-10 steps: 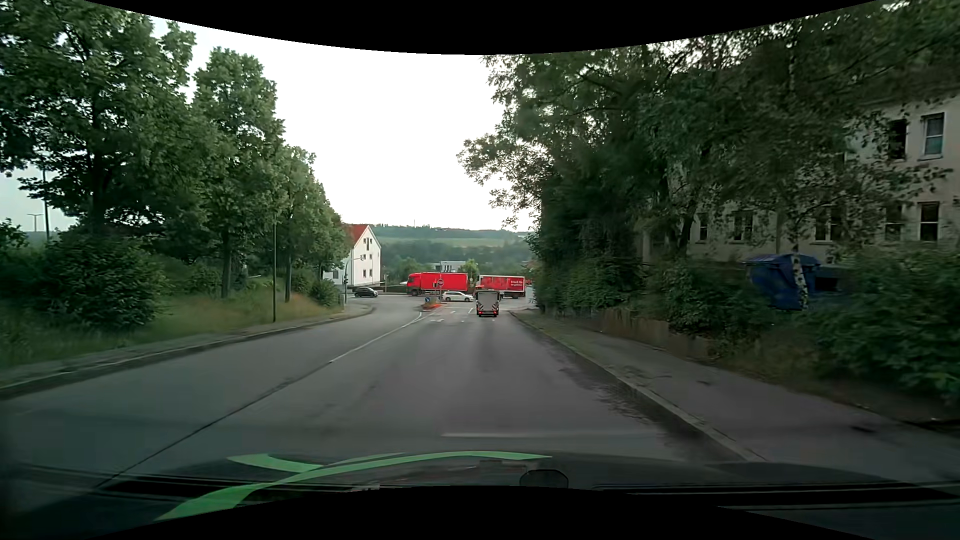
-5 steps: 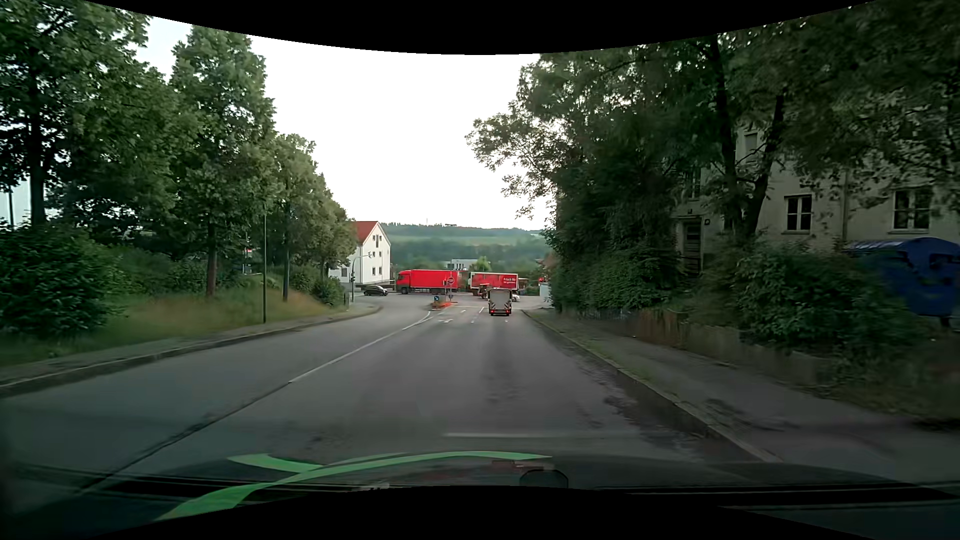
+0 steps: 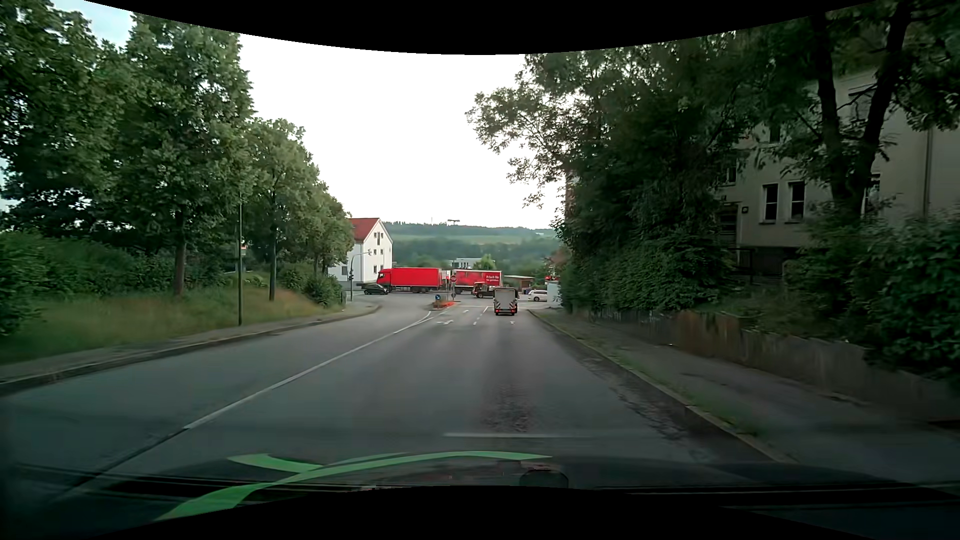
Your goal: Follow the waypoints while adhering to traffic rules and regulations
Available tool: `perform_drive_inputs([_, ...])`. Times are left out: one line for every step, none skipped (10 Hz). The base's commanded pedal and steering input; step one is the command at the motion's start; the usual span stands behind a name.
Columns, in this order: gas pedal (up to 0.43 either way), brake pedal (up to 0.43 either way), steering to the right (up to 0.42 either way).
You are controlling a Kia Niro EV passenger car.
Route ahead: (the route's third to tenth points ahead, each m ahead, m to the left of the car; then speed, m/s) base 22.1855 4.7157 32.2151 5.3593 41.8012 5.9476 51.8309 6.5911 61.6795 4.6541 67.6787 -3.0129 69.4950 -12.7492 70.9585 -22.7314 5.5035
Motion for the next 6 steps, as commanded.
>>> perform_drive_inputs([0.0, 0.0, -0.013])
perform_drive_inputs([0.0, 0.0, -0.01])
perform_drive_inputs([0.0, 0.0, -0.007])
perform_drive_inputs([0.0, 0.0, -0.006])
perform_drive_inputs([0.0, 0.0, -0.003])
perform_drive_inputs([0.0, 0.0, -0.003])
